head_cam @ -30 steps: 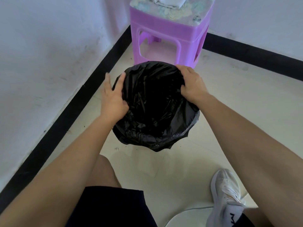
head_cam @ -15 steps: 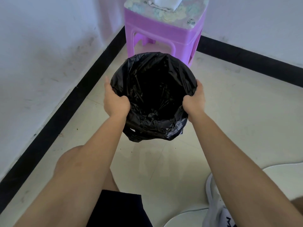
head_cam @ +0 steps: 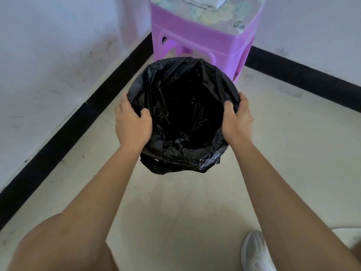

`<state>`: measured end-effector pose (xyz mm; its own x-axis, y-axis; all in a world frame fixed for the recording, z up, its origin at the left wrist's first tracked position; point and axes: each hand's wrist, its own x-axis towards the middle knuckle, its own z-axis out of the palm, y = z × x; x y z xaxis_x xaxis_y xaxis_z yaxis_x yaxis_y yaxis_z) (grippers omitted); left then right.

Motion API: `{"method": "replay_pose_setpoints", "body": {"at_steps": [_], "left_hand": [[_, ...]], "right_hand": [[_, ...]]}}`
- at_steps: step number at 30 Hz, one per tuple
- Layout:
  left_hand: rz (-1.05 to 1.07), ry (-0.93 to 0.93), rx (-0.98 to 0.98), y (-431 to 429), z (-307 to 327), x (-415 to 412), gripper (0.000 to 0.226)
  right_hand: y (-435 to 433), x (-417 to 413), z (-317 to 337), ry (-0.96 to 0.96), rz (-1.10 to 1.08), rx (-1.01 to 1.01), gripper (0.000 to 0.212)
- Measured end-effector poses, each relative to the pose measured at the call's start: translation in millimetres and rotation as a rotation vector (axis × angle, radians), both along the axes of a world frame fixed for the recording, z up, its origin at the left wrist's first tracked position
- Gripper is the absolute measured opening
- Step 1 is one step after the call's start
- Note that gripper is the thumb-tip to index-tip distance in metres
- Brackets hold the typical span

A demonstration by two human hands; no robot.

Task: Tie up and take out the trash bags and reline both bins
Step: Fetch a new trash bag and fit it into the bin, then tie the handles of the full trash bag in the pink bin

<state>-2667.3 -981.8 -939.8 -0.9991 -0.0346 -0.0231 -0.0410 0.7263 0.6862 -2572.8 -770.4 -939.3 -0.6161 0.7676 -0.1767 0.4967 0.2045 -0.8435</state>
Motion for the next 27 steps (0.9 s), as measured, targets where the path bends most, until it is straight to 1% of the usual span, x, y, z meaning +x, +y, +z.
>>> {"method": "replay_pose_setpoints", "body": {"at_steps": [2,4,6,7,11,13,16,18,19,21,24,27], "left_hand": [[-0.053,0.03,-0.113,1.5,1.4,-0.6,0.068],[-0.085,-0.034,-0.152,0.0,9.2,0.0,0.068],[-0.095,-0.093,-0.189,-3.1,31.1,3.2,0.068],[-0.104,-0.072,-0.217,-4.7,48.7,5.5,0.067],[-0.225,0.16,-0.382,-13.0,135.3,17.0,0.062],[-0.291,0.18,-0.456,-14.8,184.2,24.4,0.064],[-0.352,0.208,-0.462,-3.5,292.9,23.9,0.067],[-0.354,0.258,-0.446,9.3,376.6,16.0,0.068],[-0.356,0.303,-0.433,15.5,428.3,10.7,0.067],[-0.381,0.415,-0.428,27.6,536.2,-0.9,0.066],[-0.388,0.642,-0.448,43.2,704.1,-21.9,0.064],[-0.367,0.871,-0.504,43.7,865.4,-25.6,0.06]], "right_hand": [[1.1,-3.9,0.5,-0.082,0.026,0.063,0.054],[1.1,-3.1,7.1,-0.203,0.083,0.105,0.066],[2.7,1.8,25.9,-0.302,0.162,0.207,0.082],[4.6,4.8,40.8,-0.312,0.193,0.286,0.086],[14.9,18.7,118.7,-0.274,0.392,0.62,0.08],[15.1,24.2,168.7,-0.268,0.477,0.705,0.079],[21.7,28.7,274.4,-0.21,0.522,0.774,0.079],[34.0,21.9,355.8,-0.176,0.511,0.819,0.078],[41.6,16.6,406.8,-0.15,0.499,0.848,0.078],[57.4,5.5,514.4,-0.102,0.469,0.925,0.077],[78.2,-10.8,684.7,-0.011,0.407,1.044,0.076],[86.8,-8.9,843.0,0.082,0.288,1.147,0.074]]}}
